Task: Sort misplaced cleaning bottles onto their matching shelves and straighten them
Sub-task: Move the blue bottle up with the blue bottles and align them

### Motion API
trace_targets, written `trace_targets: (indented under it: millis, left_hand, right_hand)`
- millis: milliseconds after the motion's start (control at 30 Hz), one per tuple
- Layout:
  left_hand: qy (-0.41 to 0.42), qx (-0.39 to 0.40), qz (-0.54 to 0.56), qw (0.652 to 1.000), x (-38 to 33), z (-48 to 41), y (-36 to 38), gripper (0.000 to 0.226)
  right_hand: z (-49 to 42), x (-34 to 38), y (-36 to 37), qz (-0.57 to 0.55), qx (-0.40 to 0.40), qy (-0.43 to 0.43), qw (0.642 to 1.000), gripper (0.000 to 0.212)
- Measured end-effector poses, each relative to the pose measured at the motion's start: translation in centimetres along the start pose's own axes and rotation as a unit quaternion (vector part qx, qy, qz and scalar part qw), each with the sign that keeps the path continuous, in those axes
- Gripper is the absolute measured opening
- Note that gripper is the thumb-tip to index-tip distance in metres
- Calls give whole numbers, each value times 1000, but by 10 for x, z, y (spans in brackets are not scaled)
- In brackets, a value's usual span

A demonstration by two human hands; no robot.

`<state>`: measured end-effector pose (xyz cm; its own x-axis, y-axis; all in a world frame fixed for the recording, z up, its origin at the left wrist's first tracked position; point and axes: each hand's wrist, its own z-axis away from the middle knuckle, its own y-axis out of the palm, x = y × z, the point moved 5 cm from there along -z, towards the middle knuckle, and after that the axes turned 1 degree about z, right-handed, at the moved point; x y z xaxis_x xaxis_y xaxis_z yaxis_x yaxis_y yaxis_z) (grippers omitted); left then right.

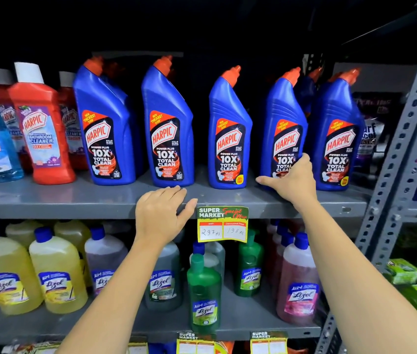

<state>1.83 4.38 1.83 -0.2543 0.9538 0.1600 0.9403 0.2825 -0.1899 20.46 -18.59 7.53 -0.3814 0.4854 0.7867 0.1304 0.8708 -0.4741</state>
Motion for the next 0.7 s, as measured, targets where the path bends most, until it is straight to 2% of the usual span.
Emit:
trace_targets:
  millis: [367, 500, 600, 667, 700]
  left_hand:
    - [-8, 22, 12, 1000, 0, 0, 1, 52]
    - [-15, 61, 18, 998, 2, -1, 1, 52]
    - [-30, 101, 42, 994, 0, -6, -2, 55]
    - [-34, 125, 36, 991, -3, -6, -8, 54]
    - [-36, 123, 28, 991, -6, -1, -14, 50]
  right_hand:
    - [3, -1, 0, 9, -15, 9, 1000, 107]
    - [2, -2, 0, -4, -19, -8, 1000, 118]
    - [8, -1, -5, -42, -44, -47, 997, 130]
    - [20, -2, -9, -118, -80, -94, 985, 120]
    - [30, -6, -11, -176, -107, -115, 972, 108]
